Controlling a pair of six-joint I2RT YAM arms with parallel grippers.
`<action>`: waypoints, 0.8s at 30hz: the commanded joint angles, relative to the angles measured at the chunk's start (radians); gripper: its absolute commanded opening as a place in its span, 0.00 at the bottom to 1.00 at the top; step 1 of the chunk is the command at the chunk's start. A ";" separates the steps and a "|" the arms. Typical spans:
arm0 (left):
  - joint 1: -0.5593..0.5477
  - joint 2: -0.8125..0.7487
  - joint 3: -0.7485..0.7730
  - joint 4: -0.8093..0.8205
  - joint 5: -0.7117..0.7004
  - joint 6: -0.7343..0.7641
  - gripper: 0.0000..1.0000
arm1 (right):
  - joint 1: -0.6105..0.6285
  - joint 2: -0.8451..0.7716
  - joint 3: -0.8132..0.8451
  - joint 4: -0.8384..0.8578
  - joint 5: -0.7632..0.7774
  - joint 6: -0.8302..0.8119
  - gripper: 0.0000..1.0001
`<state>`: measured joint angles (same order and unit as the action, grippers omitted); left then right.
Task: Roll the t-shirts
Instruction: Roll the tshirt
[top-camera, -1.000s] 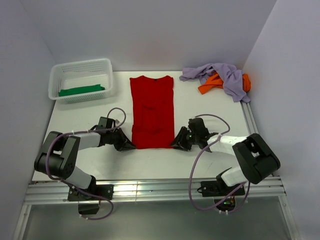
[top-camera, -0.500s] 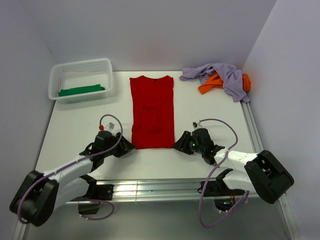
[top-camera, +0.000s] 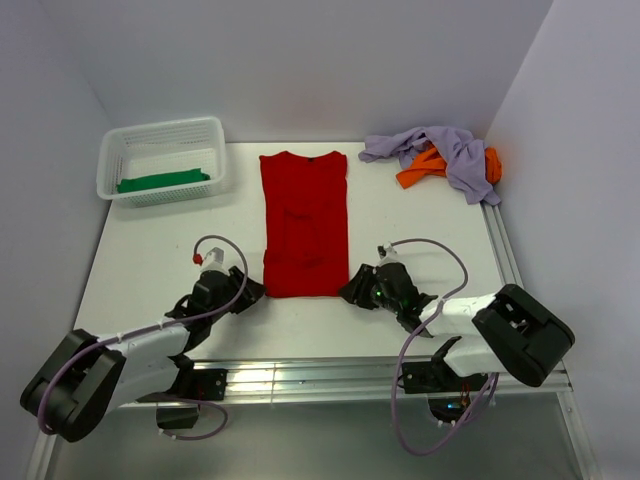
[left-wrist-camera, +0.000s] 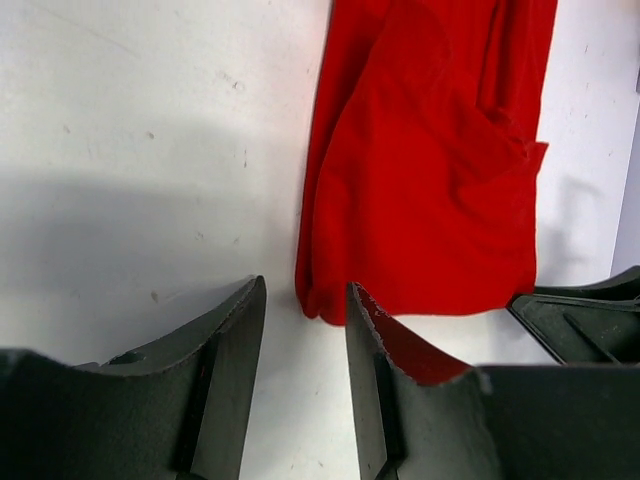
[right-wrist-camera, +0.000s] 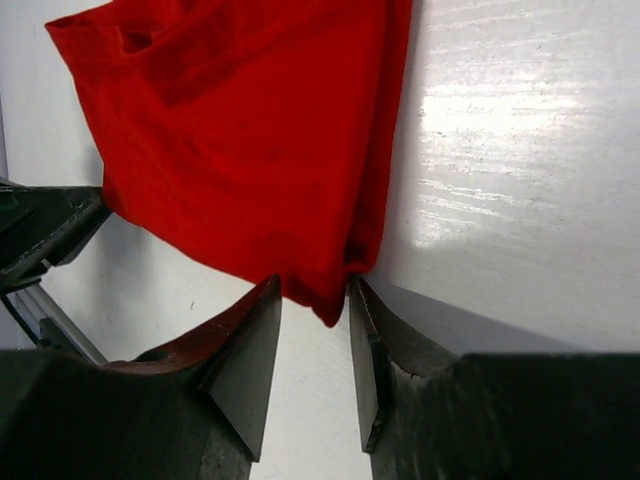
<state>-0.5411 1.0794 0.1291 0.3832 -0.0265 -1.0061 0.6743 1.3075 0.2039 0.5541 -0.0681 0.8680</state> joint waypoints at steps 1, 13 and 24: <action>-0.006 0.042 -0.014 0.051 -0.044 0.047 0.44 | 0.007 0.027 0.009 -0.008 0.067 -0.032 0.40; -0.028 0.145 0.030 0.083 -0.001 0.073 0.44 | -0.001 0.024 0.015 -0.056 0.103 -0.027 0.39; -0.053 0.227 0.089 0.021 0.019 0.084 0.00 | -0.005 0.012 0.072 -0.164 0.090 -0.031 0.00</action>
<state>-0.5846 1.2655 0.1837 0.5030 -0.0204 -0.9535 0.6735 1.3315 0.2447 0.4789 -0.0071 0.8581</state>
